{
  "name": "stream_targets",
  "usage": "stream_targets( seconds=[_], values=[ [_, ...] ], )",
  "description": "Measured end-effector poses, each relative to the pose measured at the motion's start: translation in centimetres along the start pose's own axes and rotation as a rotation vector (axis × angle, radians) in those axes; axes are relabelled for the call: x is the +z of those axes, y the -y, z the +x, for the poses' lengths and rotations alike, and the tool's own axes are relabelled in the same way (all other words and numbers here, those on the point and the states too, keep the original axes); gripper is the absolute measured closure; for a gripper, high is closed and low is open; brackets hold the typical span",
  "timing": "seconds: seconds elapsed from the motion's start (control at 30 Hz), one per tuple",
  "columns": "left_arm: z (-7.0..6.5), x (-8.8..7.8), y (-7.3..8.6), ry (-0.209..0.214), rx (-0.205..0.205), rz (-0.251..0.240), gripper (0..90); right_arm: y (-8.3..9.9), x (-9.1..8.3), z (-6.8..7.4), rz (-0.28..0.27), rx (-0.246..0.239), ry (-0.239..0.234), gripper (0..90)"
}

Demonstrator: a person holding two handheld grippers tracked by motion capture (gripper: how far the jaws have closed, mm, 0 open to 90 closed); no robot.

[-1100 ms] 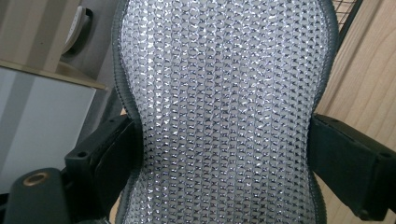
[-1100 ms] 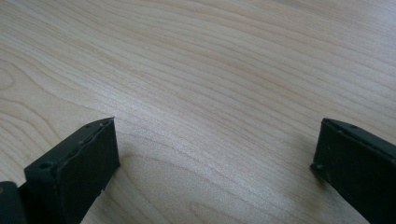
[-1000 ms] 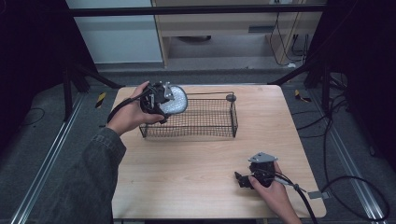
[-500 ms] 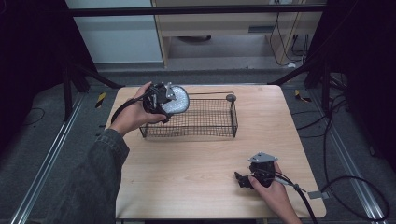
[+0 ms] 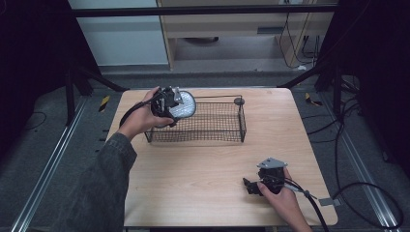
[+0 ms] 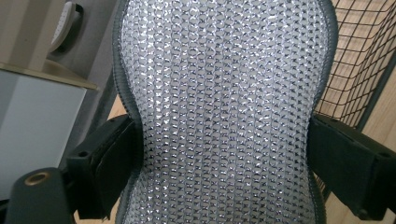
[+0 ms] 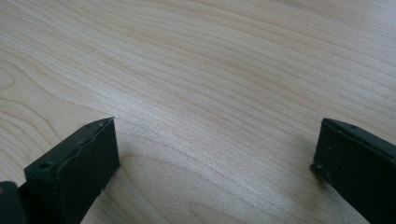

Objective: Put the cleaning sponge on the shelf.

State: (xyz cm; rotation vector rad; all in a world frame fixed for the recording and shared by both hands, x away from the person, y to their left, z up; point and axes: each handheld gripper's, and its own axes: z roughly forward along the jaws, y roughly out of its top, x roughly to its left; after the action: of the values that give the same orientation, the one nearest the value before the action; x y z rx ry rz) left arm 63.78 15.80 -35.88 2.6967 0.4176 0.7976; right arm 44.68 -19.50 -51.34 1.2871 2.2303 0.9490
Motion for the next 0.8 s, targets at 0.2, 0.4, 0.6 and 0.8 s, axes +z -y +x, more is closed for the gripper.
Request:
stream_targets(
  seconds=[0.2, 0.4, 0.6, 0.8],
  values=[
    [0.2, 0.7, 0.1, 0.007, -0.004, -0.001, 10.7, 0.0, 0.0, 0.0, -0.001, -0.002, 0.000, 0.4],
    [0.3, 1.3, 0.3, 0.016, -0.013, 0.004, 10.7, 0.0, 0.0, 0.0, -0.001, -0.001, 0.002, 0.4],
    [0.3, 1.6, 0.3, 0.036, -0.007, 0.013, 11.1, 0.0, 0.0, 0.0, -0.002, -0.003, 0.002, 0.4],
    [0.3, 2.2, 0.6, 0.051, 0.001, 0.036, 11.5, 0.0, 0.0, 0.0, -0.002, -0.001, 0.002, 0.4]
  ],
)
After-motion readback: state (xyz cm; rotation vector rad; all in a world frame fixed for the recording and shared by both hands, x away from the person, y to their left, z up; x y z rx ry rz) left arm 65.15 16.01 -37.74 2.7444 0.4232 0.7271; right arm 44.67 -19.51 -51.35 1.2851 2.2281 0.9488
